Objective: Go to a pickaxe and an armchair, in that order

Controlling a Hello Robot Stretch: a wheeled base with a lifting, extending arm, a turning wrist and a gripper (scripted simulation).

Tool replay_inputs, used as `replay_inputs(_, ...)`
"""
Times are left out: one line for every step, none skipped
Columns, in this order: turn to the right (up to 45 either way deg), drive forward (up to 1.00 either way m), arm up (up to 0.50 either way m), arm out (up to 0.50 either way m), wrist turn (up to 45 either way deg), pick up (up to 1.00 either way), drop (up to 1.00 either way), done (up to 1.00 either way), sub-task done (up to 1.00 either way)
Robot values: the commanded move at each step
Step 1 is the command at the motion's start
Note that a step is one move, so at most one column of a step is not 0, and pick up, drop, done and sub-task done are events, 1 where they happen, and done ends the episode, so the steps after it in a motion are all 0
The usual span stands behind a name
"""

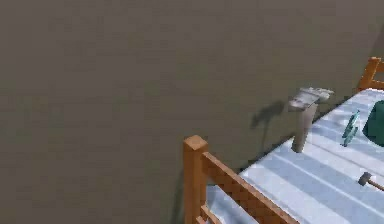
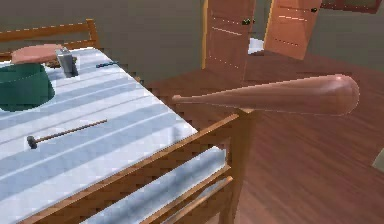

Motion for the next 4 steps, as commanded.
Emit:
replay_inputs(30.0,0.0,0.0,0.0,0.0,0.0,0.0,0.0,0.0)
replay_inputs(0.0,0.0,0.0,0.0,0.0,0.0,0.0,0.0,1.0)
replay_inputs(45.0,0.0,0.0,0.0,0.0,0.0,0.0,0.0,0.0)
replay_inputs(45.0,0.0,0.0,0.0,0.0,0.0,0.0,0.0,0.0)
